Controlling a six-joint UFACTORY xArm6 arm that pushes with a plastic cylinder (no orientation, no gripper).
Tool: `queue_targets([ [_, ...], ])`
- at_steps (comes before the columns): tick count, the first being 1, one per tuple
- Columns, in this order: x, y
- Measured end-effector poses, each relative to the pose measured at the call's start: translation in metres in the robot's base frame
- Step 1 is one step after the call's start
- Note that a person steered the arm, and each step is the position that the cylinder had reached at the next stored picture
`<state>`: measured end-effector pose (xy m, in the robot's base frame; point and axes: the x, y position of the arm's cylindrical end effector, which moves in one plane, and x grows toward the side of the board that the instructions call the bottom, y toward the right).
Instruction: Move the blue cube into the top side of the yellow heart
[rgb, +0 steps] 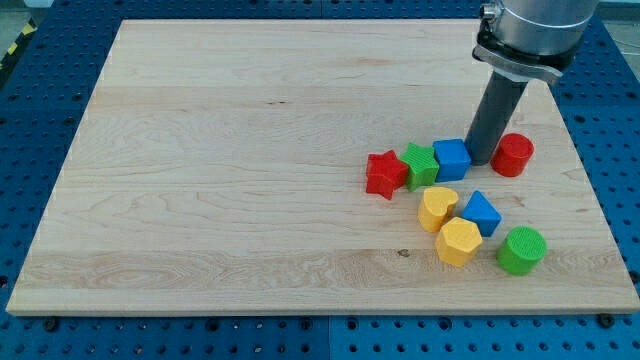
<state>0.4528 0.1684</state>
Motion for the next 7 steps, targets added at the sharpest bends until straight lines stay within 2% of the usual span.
queue_targets([
  [1,0.008,-0.007],
  [3,-0.037,-0.009],
  [4,-0.044,-0.017],
  [5,-0.019,-0.017],
  [7,-0.014,-0.017],
])
